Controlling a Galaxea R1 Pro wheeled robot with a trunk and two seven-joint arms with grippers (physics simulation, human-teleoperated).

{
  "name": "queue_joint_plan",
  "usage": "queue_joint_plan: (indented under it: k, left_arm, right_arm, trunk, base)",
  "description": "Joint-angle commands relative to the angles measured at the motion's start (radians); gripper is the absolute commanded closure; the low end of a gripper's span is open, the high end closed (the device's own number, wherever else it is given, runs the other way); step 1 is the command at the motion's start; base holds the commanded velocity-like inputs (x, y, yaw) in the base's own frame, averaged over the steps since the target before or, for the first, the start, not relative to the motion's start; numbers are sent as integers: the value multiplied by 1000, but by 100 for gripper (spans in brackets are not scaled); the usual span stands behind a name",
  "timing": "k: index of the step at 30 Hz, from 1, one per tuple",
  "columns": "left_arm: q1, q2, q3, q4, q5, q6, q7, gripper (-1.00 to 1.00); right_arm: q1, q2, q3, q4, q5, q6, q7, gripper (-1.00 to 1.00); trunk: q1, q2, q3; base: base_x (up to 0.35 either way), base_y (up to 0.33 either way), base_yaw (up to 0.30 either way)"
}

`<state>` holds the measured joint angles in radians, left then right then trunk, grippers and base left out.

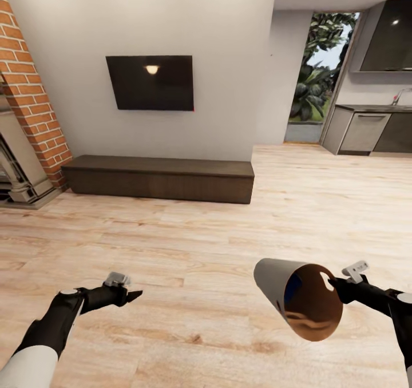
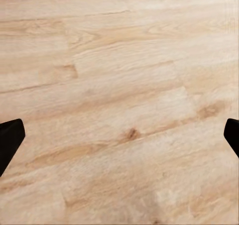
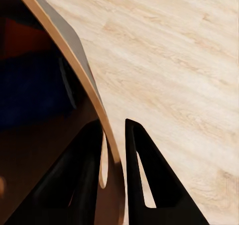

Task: Put the three can of soda from the living room inside the tash can in the kitchen.

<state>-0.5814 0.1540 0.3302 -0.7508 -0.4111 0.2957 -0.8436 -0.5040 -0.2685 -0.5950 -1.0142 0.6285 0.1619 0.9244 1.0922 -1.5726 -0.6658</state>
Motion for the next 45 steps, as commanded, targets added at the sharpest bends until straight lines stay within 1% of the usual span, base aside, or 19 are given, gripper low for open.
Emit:
queue_joint_plan:
  k: [1, 3, 6, 7, 9, 11, 14, 15, 19, 24, 25, 26, 28, 29, 30, 31, 35, 41, 45]
  left_arm:
    - [0, 0, 3, 48, 13, -65, 40, -100]
    - [0, 0, 5, 117, 28, -164, 97, -100]
    - [0, 0, 8, 151, 33, -222, 118, -100]
    - [0, 1, 10, 184, 36, -281, 132, -100]
    - [0, 3, 11, 207, 37, -314, 137, -100]
    - [0, 5, 11, 221, 43, -330, 138, -100]
    - [2, 10, 12, 242, 67, -358, 140, -100]
    - [8, 11, 12, 247, 72, -366, 140, -100]
    - [23, 12, 12, 252, 79, -376, 141, -100]
    - [30, 13, 12, 254, 82, -380, 141, -100]
    - [31, 13, 12, 254, 83, -384, 141, -100]
    - [32, 13, 12, 259, 82, -408, 146, -100]
    - [32, 13, 12, 266, 82, -417, 152, -100]
    - [32, 14, 12, 272, 82, -423, 158, -100]
    - [34, 13, 12, 274, 82, -427, 160, -100]
    - [45, 13, 12, 277, 82, -435, 163, -100]
    - [79, 13, 12, 279, 84, -457, 168, -100]
    - [111, 13, 12, 281, 84, -498, 179, -100]
    - [157, 12, 12, 282, 99, -530, 240, -100]
  right_arm:
    - [8, 12, -26, -1, -14, -22, 1, 100]
    - [20, 33, -80, 1, -13, -52, -9, 100]
    - [28, 41, -102, 5, -14, -67, -13, 100]
    - [47, 46, -117, 9, -14, -103, -16, 100]
    - [56, 48, -122, 17, -15, -121, -17, 100]
    - [64, 48, -124, 22, -15, -129, -18, 100]
    - [84, 49, -126, 28, -15, -158, -20, 100]
    - [90, 50, -127, 30, -15, -196, -20, 100]
    - [98, 50, -133, 54, -15, -296, -38, 100]
    - [125, 46, -147, 87, -15, -364, -74, 100]
    - [139, 44, -149, 93, -16, -394, -79, 100]
    - [163, 45, -152, 115, -17, -465, -86, 100]
    - [176, 46, -156, 133, -17, -505, -88, 100]
    - [188, 47, -170, 158, -17, -547, -89, 100]
    - [193, 48, -181, 174, -18, -569, -89, 100]
    - [199, 48, -205, 211, -17, -608, -90, 100]
    - [207, 47, -248, 292, -16, -672, -81, 100]
    - [211, 48, -266, 332, -17, -746, -42, 100]
    - [212, 42, -281, 377, -54, -769, -18, 100]
  trunk:
    - [-4, 7, 3]
    - [-12, 21, 10]
    - [-23, 42, 19]
    - [-27, 49, 22]
    - [-35, 63, 29]
    - [-42, 77, 35]
    - [-54, 98, 44]
    - [-58, 105, 47]
    - [-73, 133, 60]
    - [-92, 168, 76]
    - [-96, 175, 79]
    - [-100, 182, 82]
    - [-108, 196, 88]
    - [-108, 196, 88]
    - [-108, 196, 88]
    - [-108, 196, 88]
    - [-108, 196, 88]
    - [-108, 196, 88]
    - [-108, 196, 88]
  base:
    - [0, 0, 0]
    - [0, 0, 0]
    - [0, 0, 0]
    - [0, 0, 0]
    - [0, 0, 0]
    - [0, 0, 0]
    - [0, 0, 0]
    - [0, 0, 0]
    - [0, 0, 0]
    - [0, 0, 0]
    - [0, 0, 0]
    - [0, 0, 0]
    - [0, 0, 0]
    - [0, 0, 0]
    - [0, 0, 0]
    - [0, 0, 0]
    - [0, 0, 0]
    - [0, 0, 0]
    - [0, 0, 0]
